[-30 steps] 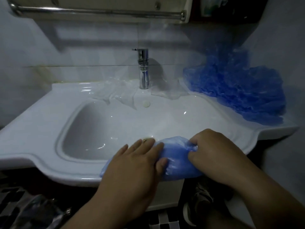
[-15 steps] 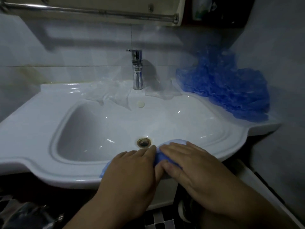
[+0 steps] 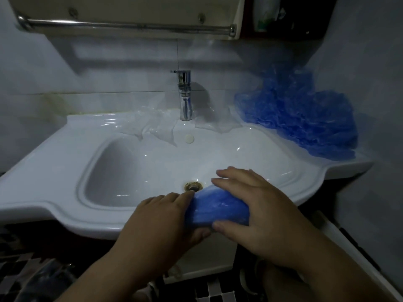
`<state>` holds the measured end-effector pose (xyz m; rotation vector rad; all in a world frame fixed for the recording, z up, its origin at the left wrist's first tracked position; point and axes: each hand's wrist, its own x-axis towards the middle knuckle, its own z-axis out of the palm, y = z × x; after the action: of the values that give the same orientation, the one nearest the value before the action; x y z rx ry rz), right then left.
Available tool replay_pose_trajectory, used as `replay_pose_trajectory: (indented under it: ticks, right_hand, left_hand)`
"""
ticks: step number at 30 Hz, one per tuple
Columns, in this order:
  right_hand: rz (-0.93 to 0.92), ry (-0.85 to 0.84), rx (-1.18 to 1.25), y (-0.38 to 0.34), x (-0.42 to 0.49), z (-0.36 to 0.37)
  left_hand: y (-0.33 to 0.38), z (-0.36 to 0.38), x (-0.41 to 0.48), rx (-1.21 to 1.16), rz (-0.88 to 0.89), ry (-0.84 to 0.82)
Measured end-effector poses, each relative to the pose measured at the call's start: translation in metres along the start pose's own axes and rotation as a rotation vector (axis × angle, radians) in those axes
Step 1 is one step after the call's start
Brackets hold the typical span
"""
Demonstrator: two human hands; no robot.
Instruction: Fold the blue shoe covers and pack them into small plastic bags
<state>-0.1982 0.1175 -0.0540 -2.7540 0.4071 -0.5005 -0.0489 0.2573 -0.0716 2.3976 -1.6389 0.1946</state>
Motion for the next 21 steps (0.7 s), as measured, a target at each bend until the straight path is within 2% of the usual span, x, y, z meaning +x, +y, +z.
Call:
replay_pose_trajectory:
  ticks: [4,9,16,21]
  right_hand:
    - [-0.014,-0.138,-0.113,-0.001,0.004,0.01]
    - [0.045,-0.031,0.05,0.005,-0.002,0.007]
    - [-0.141,0.027,-0.104,0.008,-0.015,0.0]
    - [-0.112,0.121,0.13,0.027,-0.012,-0.003]
  left_hand:
    - [0.003,-0.01,0.0,-0.068,-0.021,-0.012]
    - [-0.004,-0.005,-0.002,-0.121,0.093,0.172]
    - [-0.016,-0.002,-0.01,-0.129,0.295,0.357]
    - [-0.031,0.0,-0.01,-0.299,0.189,0.305]
